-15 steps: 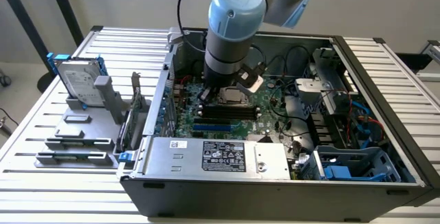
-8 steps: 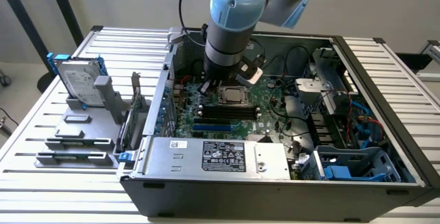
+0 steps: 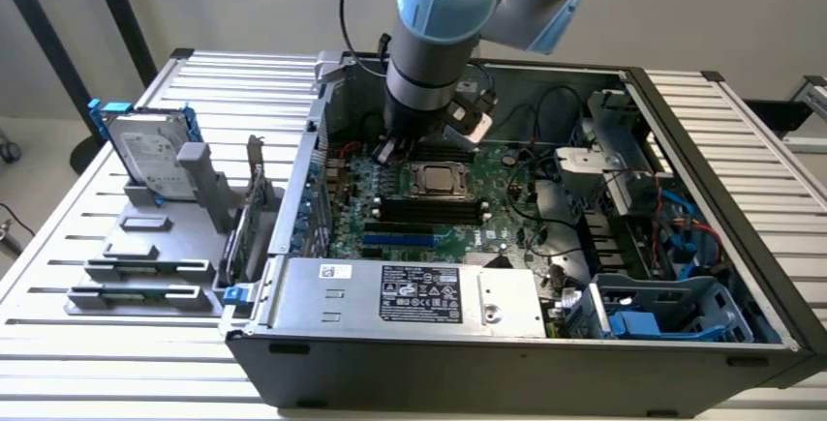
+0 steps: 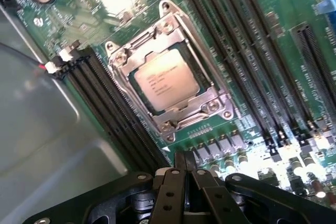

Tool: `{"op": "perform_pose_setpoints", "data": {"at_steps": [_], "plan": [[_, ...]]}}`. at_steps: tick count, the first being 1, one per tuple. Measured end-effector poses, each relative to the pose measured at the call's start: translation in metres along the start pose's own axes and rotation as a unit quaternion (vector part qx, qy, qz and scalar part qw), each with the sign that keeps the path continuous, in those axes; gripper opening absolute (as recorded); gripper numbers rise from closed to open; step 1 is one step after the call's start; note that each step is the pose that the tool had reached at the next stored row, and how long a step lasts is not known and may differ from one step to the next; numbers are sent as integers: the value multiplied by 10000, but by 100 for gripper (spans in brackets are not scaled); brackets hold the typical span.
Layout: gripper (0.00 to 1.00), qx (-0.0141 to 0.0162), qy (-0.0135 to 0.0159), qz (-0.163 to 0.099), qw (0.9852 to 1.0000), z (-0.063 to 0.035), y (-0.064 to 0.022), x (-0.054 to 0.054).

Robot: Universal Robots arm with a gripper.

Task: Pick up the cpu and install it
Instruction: 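Install the first cpu locking lever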

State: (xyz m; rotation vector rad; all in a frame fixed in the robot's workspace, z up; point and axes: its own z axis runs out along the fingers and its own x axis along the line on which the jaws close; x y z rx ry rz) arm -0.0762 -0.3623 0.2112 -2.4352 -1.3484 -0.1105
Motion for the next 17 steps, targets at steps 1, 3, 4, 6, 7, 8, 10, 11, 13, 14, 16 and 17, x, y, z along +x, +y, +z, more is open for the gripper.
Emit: {"op": "perform_pose_setpoints", "data": {"at_steps": [1,3,4,6,7,8,10,11,13,14,16,17], "plan": [[11,0,-17,-24,10000,4,-9,12],[11,-9,-80,-93,9999,7,-24,24],[11,-16,-116,-127,9999,7,-30,28],[11,-31,-189,-194,9996,6,-39,35],[11,-38,-224,-226,9995,4,-43,39],[11,-44,-257,-259,9993,3,-47,43],[11,-59,-328,-326,9989,-2,-54,50],[11,-65,-362,-360,9987,-7,-57,53],[11,-82,-427,-431,9981,-20,-62,59],[11,-90,-453,-468,9978,-26,-64,61],[11,-105,-490,-550,9972,-36,-68,65],[11,-114,-505,-592,9969,-40,-70,66]]}}
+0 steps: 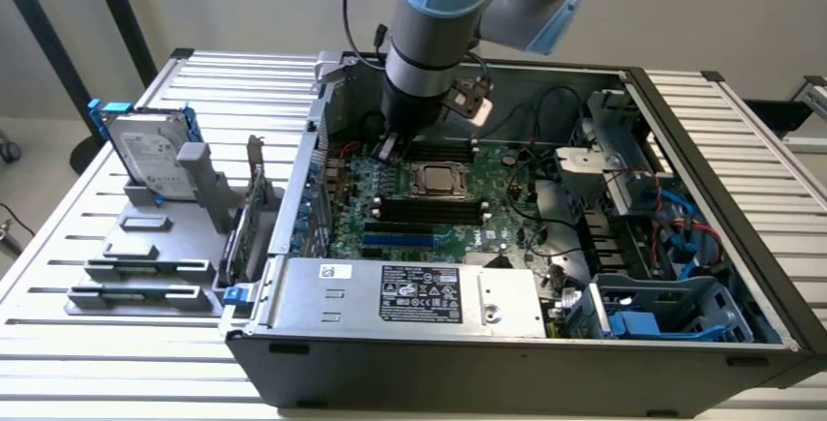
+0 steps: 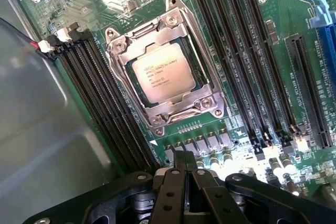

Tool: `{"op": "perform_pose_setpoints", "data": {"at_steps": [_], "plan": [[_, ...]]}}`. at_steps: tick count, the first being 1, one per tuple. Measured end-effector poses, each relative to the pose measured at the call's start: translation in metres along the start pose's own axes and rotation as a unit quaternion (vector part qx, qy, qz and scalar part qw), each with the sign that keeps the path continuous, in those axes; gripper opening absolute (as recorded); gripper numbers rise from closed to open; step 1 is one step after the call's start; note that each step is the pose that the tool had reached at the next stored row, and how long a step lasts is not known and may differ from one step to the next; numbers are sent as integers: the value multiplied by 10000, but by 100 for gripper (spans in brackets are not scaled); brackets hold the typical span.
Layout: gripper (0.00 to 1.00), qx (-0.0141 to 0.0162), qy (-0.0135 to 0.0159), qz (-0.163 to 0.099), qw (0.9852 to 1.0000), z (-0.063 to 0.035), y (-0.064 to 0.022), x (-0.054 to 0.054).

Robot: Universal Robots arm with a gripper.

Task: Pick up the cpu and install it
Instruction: 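Install the first cpu locking lever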

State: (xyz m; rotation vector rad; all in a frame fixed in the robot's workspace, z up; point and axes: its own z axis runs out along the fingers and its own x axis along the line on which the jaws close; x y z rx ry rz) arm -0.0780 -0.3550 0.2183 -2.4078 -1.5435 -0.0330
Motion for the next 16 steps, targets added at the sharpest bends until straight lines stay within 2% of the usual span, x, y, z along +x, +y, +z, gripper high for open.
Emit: {"op": "perform_pose_setpoints", "data": {"at_steps": [2,8,9,10,16], "plan": [[11,-26,-22,-84,10000,-4,-1,1],[11,-134,-88,-354,9992,-8,-2,2],[11,-151,-108,-384,9991,-9,-3,4],[11,-161,-130,-394,9990,-7,-5,8],[11,-161,-131,-394,9990,-7,-5,8]]}}
